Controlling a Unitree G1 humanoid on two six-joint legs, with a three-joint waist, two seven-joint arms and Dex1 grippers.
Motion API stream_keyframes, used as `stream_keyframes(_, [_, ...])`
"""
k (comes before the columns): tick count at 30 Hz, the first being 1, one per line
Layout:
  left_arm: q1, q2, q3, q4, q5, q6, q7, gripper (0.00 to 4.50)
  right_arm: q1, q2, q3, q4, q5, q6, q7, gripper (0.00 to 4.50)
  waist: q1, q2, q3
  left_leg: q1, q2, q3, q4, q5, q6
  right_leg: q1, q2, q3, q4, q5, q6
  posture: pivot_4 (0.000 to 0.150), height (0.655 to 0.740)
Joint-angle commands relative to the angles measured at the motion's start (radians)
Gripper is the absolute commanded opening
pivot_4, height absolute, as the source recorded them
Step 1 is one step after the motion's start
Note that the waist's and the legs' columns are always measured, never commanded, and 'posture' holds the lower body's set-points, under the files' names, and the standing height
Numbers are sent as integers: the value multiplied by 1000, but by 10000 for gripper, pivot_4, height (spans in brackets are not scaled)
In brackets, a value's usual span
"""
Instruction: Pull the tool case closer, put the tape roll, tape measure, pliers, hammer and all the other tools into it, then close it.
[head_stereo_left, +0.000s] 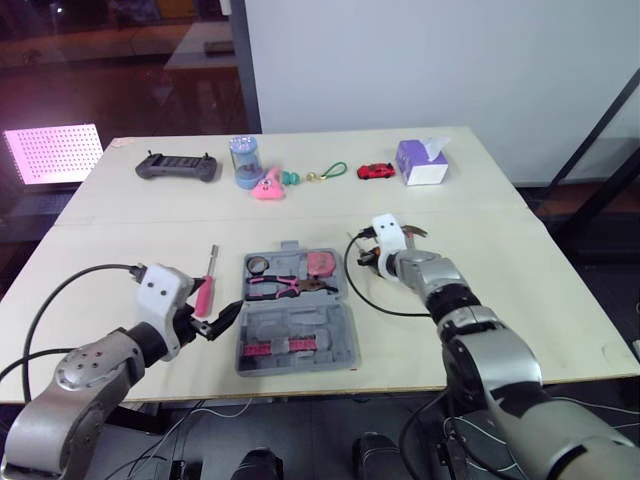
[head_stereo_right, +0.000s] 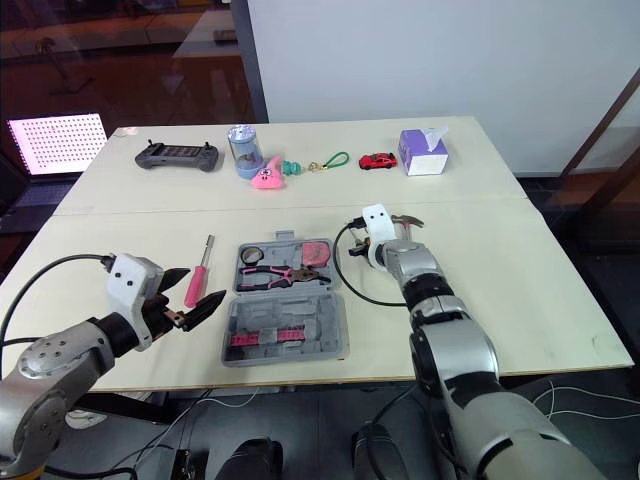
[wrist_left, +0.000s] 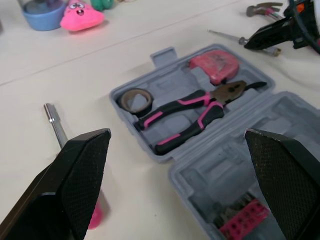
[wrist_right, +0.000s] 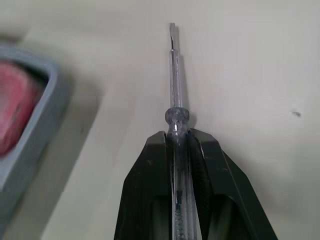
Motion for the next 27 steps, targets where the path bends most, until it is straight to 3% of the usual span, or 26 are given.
stream_keyframes(1, [-2, 0, -10, 0, 10, -27, -13, 45000, 151, -37, 45, -326, 16, 212, 47, 669, 2, 1, 0, 0, 0, 0, 0, 0, 1, 0, 0, 0, 0, 0, 0, 1500, 7400])
stream_keyframes(5, [-20, 5, -28, 22, 6, -44, -41, 45000, 308, -79, 28, -625, 37, 401, 27, 669, 6, 0, -1, 0, 0, 0, 2, -2, 4, 1, 0, 0, 1, 0, 0, 1500, 7400])
stream_keyframes(11, [-45, 10, -49, 59, 11, -61, -75, 45000, 438, -99, -22, -839, 76, 558, -10, 669, 16, 0, -1, 0, 0, 0, 2, -3, 5, 1, 0, 0, 1, 0, 0, 1500, 7400])
stream_keyframes(12, [-50, 10, -55, 66, 14, -64, -80, 45000, 445, -101, -24, -854, 81, 568, -12, 10930, 19, 0, -1, 0, 0, 0, 2, -3, 5, 1, 0, 0, 1, 0, 0, 1500, 7400])
stream_keyframes(17, [-62, 11, -65, 88, 22, -77, -94, 45000, 435, -122, -24, -879, 96, 585, -20, 33257, 25, 0, -1, 0, 0, 0, 3, -3, 5, 1, 0, 0, 1, 0, 0, 1500, 7400])
stream_keyframes(27, [-61, -3, -83, 94, 43, -97, -98, 45000, 389, -109, -5, -770, 100, 510, -57, 33257, 22, 0, -1, 0, 0, 0, 4, -3, 5, 2, 0, 0, 1, 0, 0, 1500, 7400])
